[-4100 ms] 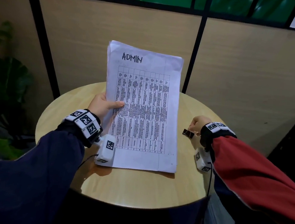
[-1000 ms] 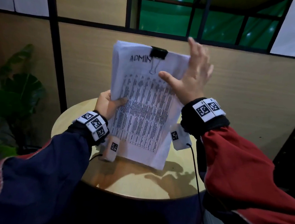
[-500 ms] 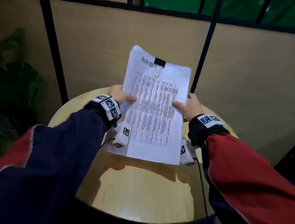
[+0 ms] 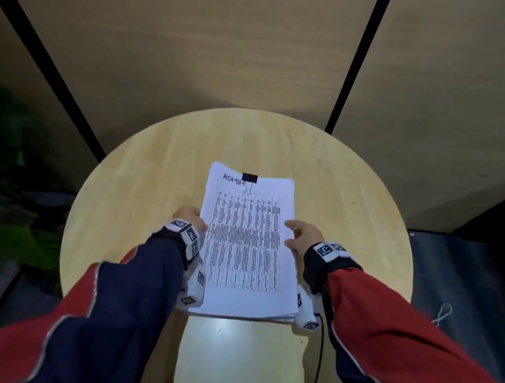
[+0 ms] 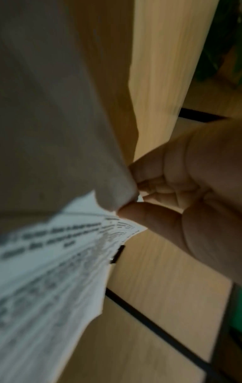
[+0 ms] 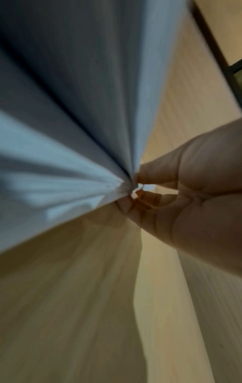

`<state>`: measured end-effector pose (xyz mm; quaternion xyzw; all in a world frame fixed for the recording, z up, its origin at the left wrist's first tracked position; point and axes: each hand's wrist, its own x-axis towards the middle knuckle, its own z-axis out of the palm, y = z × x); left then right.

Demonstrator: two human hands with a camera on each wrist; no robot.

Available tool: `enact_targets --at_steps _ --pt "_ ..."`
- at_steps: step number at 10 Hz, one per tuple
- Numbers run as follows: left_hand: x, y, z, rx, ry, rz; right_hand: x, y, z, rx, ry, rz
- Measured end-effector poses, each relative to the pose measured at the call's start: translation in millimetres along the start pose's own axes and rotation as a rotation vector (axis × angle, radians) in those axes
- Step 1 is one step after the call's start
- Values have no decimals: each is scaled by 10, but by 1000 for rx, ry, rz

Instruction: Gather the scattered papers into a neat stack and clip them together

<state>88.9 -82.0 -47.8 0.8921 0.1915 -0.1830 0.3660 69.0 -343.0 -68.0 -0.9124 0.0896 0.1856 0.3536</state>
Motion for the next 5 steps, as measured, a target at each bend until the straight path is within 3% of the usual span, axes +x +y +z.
enact_targets --at_steps 2,3,4,5 --pt "-27 -27 11 113 45 -19 -56 17 50 9 -12 71" --pt "-37 -63 -9 162 61 -5 -98 -7 28 -53 -110 57" --pt "-58 -20 -24 209 71 38 -7 -45 -84 -147 -166 90" --pt "-241 -231 102 181 160 120 -160 217 -21 -192 -121 134"
